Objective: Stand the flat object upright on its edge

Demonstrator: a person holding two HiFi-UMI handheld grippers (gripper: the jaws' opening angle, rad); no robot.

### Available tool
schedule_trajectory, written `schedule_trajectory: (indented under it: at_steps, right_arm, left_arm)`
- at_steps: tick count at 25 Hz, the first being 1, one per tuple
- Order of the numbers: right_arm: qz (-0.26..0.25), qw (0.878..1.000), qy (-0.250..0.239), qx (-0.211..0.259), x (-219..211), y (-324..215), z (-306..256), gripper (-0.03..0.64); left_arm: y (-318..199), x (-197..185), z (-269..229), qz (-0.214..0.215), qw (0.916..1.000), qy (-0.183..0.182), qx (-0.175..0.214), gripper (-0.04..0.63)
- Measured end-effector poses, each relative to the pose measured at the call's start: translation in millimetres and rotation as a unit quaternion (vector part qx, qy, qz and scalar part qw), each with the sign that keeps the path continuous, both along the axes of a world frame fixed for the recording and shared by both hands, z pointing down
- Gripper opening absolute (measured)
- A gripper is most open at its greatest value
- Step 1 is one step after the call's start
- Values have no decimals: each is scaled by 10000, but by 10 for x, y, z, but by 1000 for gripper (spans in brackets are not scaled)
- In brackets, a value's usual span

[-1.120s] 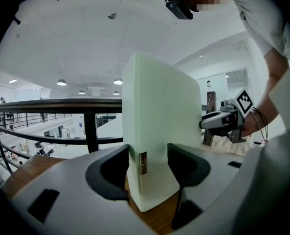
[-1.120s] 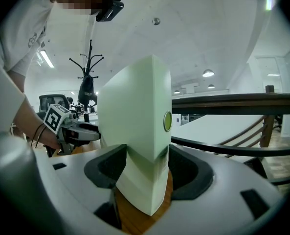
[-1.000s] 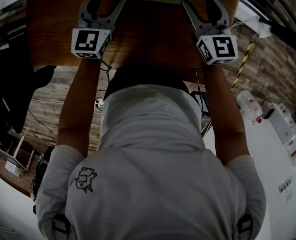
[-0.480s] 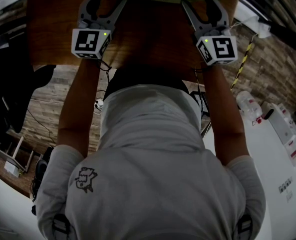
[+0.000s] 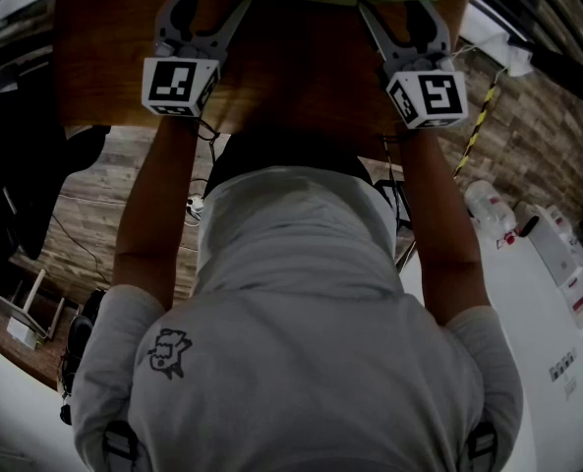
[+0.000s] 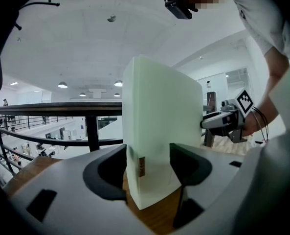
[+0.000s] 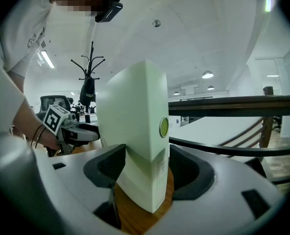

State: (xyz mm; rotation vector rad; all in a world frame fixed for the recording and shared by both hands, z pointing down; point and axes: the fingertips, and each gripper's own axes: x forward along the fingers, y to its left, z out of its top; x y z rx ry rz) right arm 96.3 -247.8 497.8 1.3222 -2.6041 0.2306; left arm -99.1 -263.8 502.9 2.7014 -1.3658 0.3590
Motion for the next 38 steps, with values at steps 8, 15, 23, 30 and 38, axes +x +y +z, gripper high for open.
schedule_trajectory:
  at_steps: [8, 15, 23, 30, 38]
  right_arm:
    - [31, 10000, 3, 6, 45, 67, -18, 250]
    - [85, 9999, 28, 86, 92, 171, -144, 250]
    - [190, 9997, -60, 132, 211, 383, -441, 249]
    - [75, 9992, -84, 393, 236, 565, -848, 245]
    - [15, 9980, -26, 634, 293, 795, -1268, 103]
  left_arm:
    - [69, -16, -41, -28, 10000, -20, 74, 282]
    - [164, -42, -162, -138, 9997, -17, 180, 284]
    - [366, -60, -502, -385, 9988, -7, 318, 273]
    - [587, -20, -933, -444, 9973, 10, 589, 147]
    - [870, 94, -1391, -486, 9953, 91, 830, 55]
